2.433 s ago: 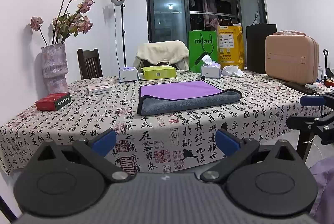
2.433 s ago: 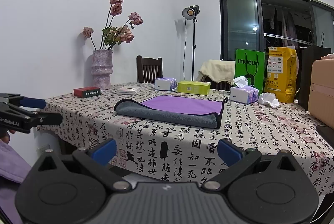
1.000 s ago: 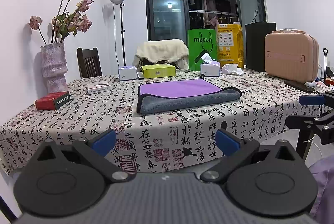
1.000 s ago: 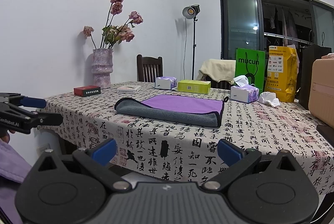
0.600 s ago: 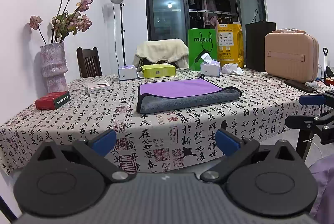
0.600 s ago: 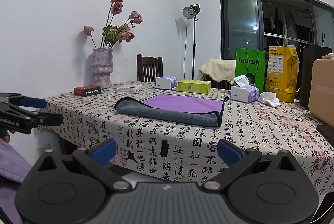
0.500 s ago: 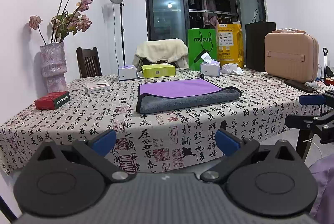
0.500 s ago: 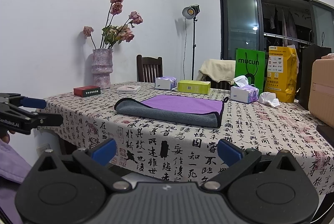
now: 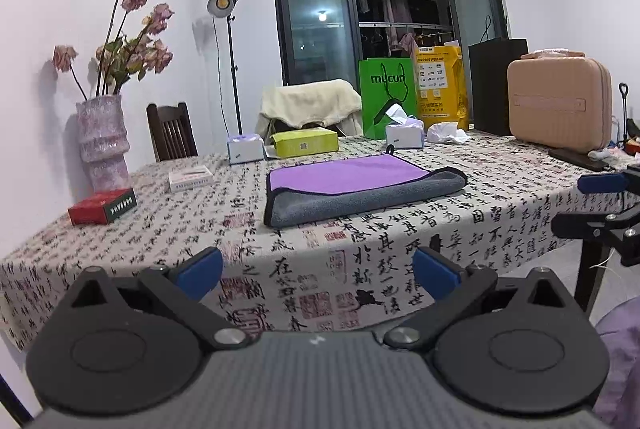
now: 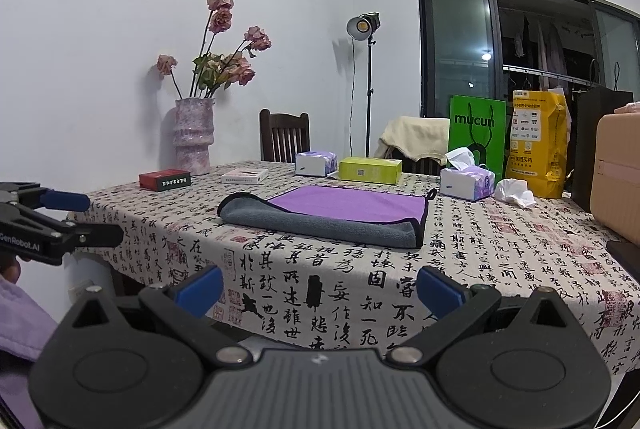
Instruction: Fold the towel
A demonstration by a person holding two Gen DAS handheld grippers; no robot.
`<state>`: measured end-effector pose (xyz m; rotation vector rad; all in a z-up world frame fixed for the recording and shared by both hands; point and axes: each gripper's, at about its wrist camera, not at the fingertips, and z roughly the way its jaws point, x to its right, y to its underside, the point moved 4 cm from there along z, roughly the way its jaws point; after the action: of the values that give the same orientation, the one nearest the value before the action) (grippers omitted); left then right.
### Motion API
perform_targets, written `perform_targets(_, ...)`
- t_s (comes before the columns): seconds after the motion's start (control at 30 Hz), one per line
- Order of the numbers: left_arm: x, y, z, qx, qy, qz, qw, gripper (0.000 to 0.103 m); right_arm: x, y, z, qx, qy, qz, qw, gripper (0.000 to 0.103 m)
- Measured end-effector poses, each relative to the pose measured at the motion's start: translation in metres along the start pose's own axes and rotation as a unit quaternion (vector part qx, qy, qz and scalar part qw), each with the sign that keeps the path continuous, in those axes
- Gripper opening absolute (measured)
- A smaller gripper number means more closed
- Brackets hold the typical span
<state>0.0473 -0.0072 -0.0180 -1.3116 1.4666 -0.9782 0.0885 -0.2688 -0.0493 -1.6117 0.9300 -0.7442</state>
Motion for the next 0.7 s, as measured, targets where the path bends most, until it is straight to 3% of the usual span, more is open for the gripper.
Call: perform_targets(0.7,-0.018,-0.015,0.096,-0.054,0.007,-0.023,0.9983,0.103,0.038,-0.006,0.069,-0.007,0.048,-0.001,0.999,0.103)
